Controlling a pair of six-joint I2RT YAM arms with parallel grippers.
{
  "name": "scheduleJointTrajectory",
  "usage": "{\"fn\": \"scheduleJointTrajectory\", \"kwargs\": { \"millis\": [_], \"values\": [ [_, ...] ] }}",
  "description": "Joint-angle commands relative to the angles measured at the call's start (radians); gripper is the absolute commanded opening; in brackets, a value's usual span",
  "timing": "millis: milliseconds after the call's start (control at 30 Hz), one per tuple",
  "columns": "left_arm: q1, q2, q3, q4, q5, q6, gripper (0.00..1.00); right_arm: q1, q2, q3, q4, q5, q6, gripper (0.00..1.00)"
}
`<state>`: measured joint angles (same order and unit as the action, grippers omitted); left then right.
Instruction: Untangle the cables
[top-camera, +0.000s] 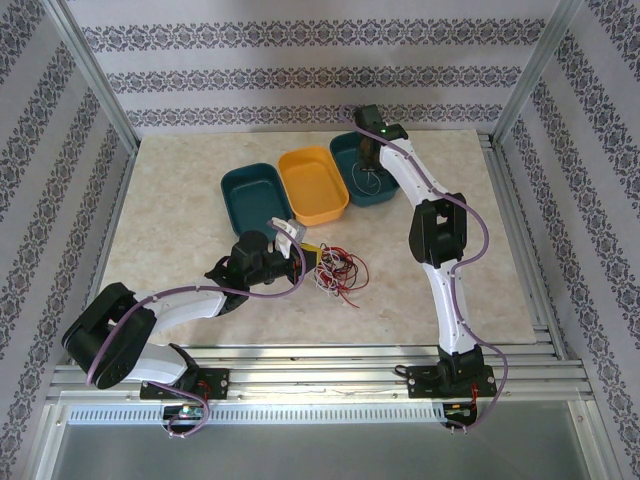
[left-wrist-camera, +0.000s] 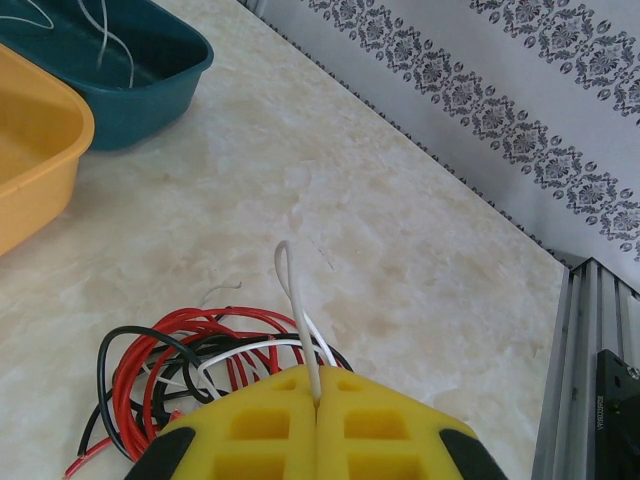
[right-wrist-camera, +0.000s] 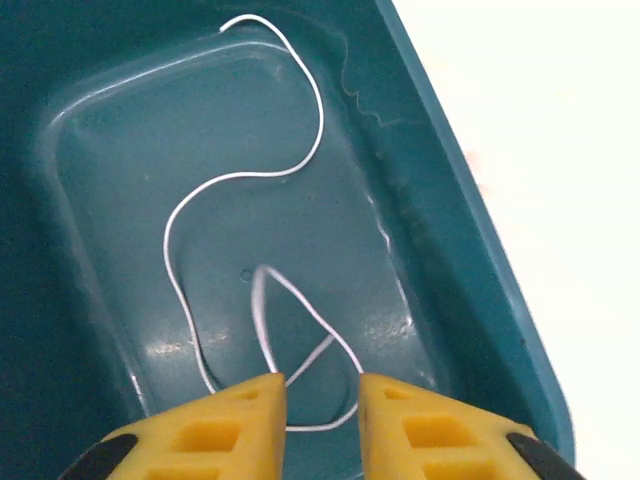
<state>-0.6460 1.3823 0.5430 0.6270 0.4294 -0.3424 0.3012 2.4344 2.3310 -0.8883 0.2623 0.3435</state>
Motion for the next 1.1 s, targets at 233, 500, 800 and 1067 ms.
{"fn": "scheduleJointTrajectory", "kwargs": {
  "millis": [233, 500, 800, 1067],
  "values": [
    [0.011, 0.0, 0.025, 0.046, 0.002, -0.016, 0.0, 0.001, -0.154, -0.087, -0.017, -0.071, -0.018, 0.46],
    [0.019, -0.023, 0.054, 0.011, -0.009, 0.007, 0.0, 0.029, -0.535, -0.6, 0.287, -0.218, 0.019, 0.48],
    [0.083, -0.013, 0.127, -0.058, 0.122, 0.079, 0.0, 0.065, -1.008, -1.245, 0.745, -0.462, 0.115, 0.47],
    [0.166, 0.075, 0.258, -0.11, 0.355, 0.085, 0.0, 0.169, -1.184, -1.463, 0.839, -0.518, 0.103, 0.49]
  ]
}}
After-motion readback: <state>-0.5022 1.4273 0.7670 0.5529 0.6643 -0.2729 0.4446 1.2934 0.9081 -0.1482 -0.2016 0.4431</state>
